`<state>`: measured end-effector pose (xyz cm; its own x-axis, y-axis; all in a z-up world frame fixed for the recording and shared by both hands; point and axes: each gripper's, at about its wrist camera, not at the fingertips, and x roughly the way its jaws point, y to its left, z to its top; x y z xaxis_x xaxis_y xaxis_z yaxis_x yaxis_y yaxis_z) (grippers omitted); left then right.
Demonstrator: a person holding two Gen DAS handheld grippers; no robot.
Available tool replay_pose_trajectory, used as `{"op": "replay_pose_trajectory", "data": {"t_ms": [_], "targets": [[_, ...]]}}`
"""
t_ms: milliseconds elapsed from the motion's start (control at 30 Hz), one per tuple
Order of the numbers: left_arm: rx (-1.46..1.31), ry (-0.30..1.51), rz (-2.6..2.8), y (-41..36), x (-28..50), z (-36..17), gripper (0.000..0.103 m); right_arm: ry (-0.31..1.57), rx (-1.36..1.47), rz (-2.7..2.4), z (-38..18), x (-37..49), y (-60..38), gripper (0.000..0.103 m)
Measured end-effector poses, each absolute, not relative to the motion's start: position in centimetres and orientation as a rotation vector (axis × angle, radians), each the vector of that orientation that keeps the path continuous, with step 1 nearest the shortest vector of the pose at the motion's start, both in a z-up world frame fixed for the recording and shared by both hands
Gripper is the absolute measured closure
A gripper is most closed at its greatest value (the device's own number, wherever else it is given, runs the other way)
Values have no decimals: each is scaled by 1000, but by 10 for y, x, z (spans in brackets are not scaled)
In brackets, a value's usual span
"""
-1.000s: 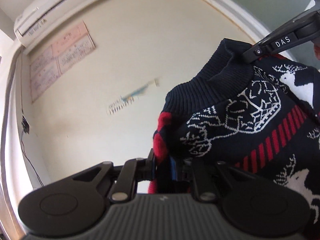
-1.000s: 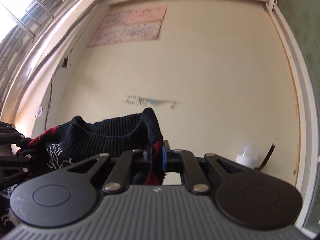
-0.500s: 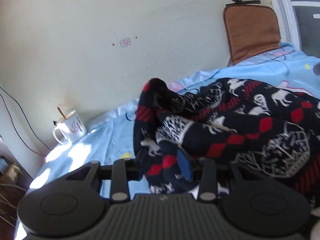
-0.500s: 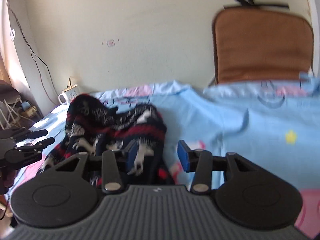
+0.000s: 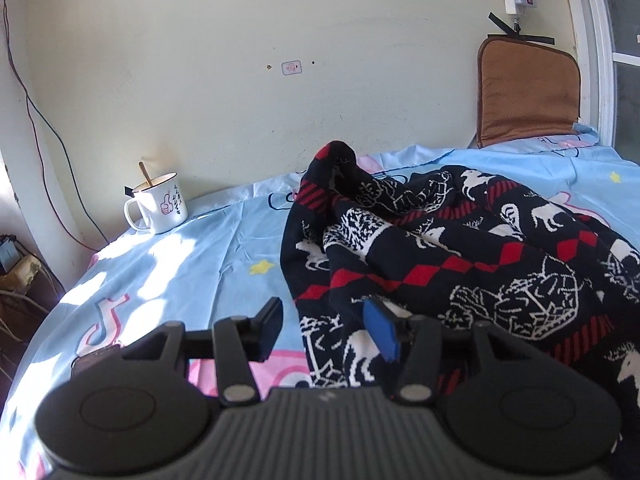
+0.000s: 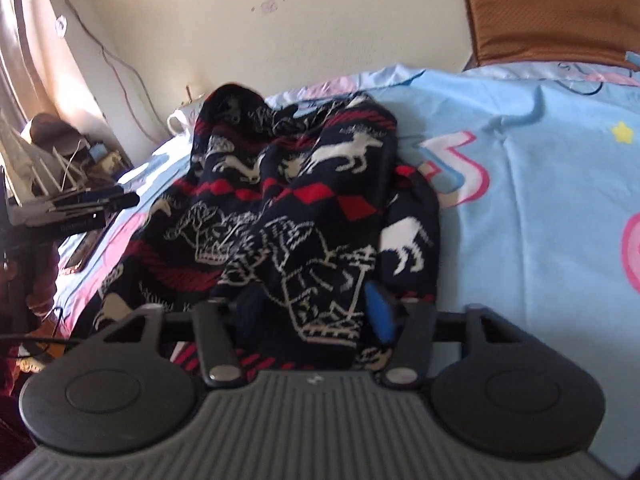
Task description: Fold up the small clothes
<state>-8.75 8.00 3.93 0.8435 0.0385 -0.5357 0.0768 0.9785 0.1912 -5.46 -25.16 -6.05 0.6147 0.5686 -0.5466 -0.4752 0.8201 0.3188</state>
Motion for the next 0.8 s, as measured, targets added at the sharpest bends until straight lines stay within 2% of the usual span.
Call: {"op": "replay_pose_trajectory", "data": {"t_ms": [67,200,333,433,500,567,633,800], "targets": [[215,575,-13,81,-89,37,56,638,163,611,-49,-57,-257,92],[200,591,11,88,-86,37,55,438,177,485,9,-62,-309,92],[191,570,13,96,-76,45,55,307,-37,153,51,-55,-359,92],[202,546,22,100,-63,53,53,318,-246,-113,50,-28,-386,92],[199,550,27,102,-52,55,53,399,-289,-214,32,-2,-406,90],[198,554,32,104,-45,55,53,515,-278,-282,11,19,-423,71],[197,564,39,107,-42,52,51,522,-256,-317,2,21,-425,70],[152,642,10,121,-47,37,45,445,-3,-55,26,6,-393,67]]}}
